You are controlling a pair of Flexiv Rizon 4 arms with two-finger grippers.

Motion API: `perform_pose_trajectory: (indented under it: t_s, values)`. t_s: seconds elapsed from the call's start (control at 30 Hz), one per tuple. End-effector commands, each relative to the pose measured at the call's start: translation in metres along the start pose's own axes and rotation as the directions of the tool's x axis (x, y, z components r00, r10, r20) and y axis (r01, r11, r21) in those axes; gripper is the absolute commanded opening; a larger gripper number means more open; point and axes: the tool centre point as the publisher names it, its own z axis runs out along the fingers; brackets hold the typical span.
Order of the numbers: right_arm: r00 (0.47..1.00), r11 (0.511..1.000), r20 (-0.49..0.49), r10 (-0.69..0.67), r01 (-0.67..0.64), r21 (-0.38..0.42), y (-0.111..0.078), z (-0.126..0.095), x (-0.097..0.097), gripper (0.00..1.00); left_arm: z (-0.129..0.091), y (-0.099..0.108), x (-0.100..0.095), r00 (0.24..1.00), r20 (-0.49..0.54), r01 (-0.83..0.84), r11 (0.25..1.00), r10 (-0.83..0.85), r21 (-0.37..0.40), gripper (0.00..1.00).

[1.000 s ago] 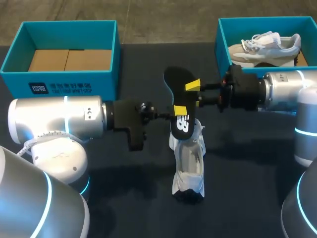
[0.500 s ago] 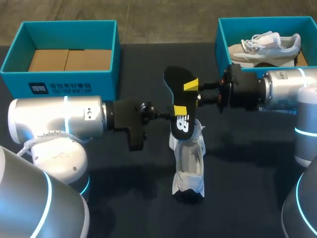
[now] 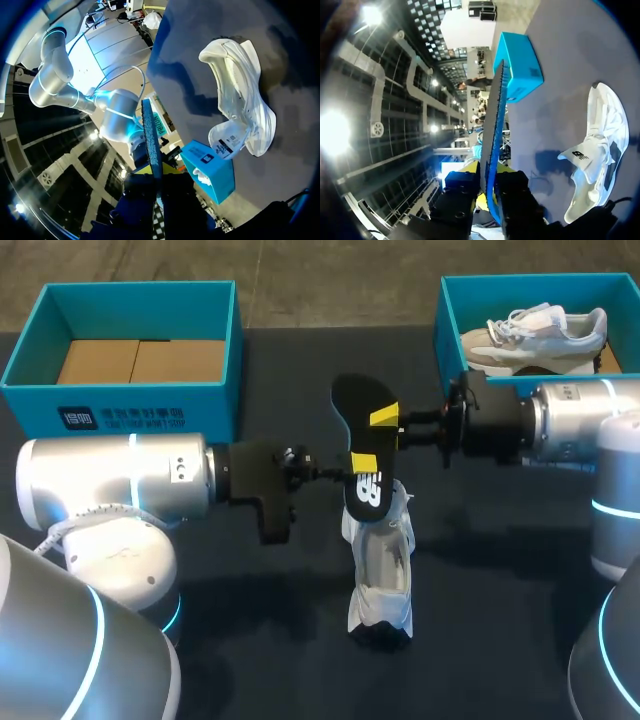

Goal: Take the shoe out of the shoebox, open the shoe tongue, remove and reinsert the insole, then place the shoe into the shoebox

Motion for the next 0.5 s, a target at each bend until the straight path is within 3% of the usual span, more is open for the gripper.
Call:
perform_pose_trajectory:
  t_s: [0.03,0.17,0.2,0.23,0.3,0.37,0.5]
  values:
    - [1.0,1.0,-0.003,-0.003,0.003,-0.002,-0.0018,0.0009,-0.0002,0.0,0.0017,-0.0008,-0.001,1.0,-0.004,0.0,1.0,0.0,-0.003,0.0]
    - [1.0,1.0,-0.003,-0.006,0.006,0.002,-0.0017,0.0014,-0.0001,0.0,0.0017,-0.0008,-0.001,1.0,-0.004,0.0,1.0,0.0,-0.003,0.0]
    - [1.0,1.0,-0.003,-0.006,0.006,0.002,-0.0017,0.0014,-0.0001,0.0,0.0016,-0.0008,-0.0009,1.0,-0.003,0.003,1.0,-0.003,-0.001,0.05]
    - [1.0,1.0,-0.003,-0.007,0.007,0.003,-0.0016,0.0015,0.0,0.0,0.0011,-0.0008,-0.0008,1.0,-0.004,0.005,1.0,-0.005,0.001,0.31]
    - [1.0,1.0,-0.004,-0.008,0.008,0.003,-0.0017,0.0018,0.0005,0.0,0.0007,-0.0009,-0.0008,1.0,-0.004,0.009,1.0,-0.009,0.004,0.49]
    - [1.0,1.0,-0.004,-0.009,0.009,0.002,-0.0023,0.0022,0.001,0.0,-0.0002,-0.0006,-0.0007,1.0,0.0,0.028,1.0,-0.028,0.005,1.0]
    - [1.0,1.0,-0.004,-0.015,0.015,-0.001,-0.0017,0.0014,0.0002,0.0,-0.0052,0.0016,-0.0003,0.997,-0.007,0.075,0.997,-0.075,0.0,1.0]
